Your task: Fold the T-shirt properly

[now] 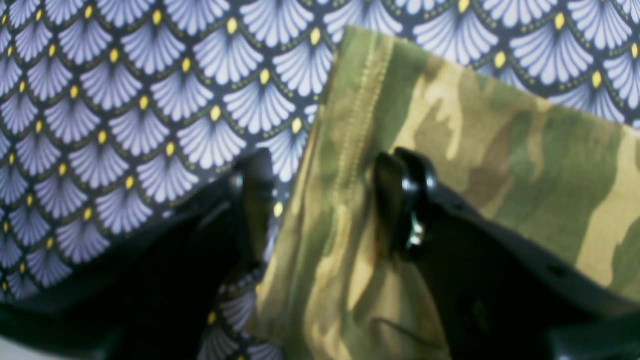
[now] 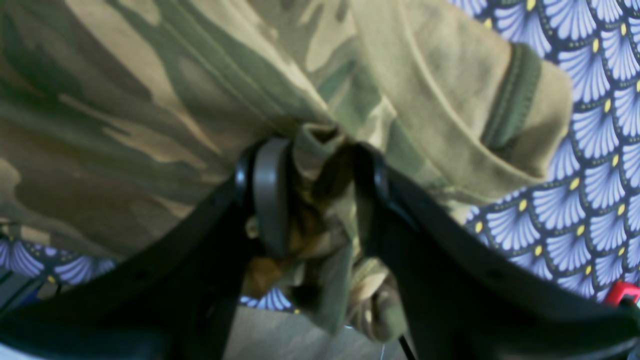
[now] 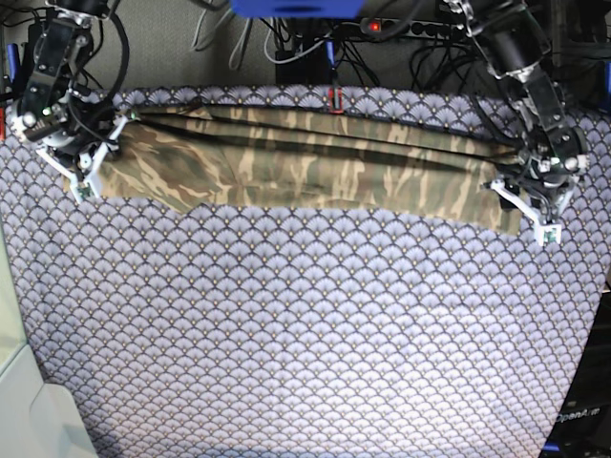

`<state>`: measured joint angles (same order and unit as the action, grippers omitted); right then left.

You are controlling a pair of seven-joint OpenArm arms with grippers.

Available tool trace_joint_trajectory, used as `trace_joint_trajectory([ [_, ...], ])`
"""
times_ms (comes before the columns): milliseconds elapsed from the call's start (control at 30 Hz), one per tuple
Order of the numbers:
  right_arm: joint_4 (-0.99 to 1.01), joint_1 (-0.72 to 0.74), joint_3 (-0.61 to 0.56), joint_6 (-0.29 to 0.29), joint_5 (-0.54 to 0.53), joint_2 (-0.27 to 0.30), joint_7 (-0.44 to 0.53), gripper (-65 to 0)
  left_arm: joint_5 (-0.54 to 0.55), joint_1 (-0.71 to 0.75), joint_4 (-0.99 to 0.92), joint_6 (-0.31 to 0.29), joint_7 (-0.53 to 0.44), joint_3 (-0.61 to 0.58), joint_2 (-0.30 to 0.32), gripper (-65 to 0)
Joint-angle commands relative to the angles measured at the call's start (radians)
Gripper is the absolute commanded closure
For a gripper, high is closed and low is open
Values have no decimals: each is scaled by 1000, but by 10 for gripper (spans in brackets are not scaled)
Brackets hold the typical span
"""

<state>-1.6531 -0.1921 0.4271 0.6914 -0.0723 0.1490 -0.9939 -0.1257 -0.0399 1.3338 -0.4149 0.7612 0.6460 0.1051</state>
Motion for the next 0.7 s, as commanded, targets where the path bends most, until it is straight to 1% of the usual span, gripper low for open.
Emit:
trace_joint_trajectory([
  [0, 9, -2, -9, 7, 6, -4, -32, -225, -45, 7, -23, 4, 63, -4, -2, -312],
  [167, 9, -2, -9, 7, 6, -4, -32, -225, -45, 15, -40, 4, 63, -9, -2, -308],
  [200, 9, -2, -9, 7, 6, -4, -32, -225, -45, 15, -53, 4, 63, -9, 0, -293],
  [233, 9, -2, -9, 7, 6, -4, -32, -225, -45, 15, -67, 4, 63, -9, 0, -264],
  [267, 9, -2, -9, 7, 6, -4, -32, -225, -45, 15, -81, 4, 62, -9, 2, -219],
  [400, 9, -2, -9, 7, 6, -2, -32, -225, -45, 16, -119, 4, 25, -5, 15, -1],
  [433, 9, -2, -9, 7, 6, -2, -32, -225, -45, 16, -129, 4, 21, -5, 18, 0],
  [500, 9, -2, -9, 7, 6, -2, -32, -225, -45, 16, -141, 4, 16, -2, 20, -21],
  [667, 9, 0, -9, 7, 6, -2, -32, -225, -44, 36, -132, 4, 16, -5, 28, -6],
])
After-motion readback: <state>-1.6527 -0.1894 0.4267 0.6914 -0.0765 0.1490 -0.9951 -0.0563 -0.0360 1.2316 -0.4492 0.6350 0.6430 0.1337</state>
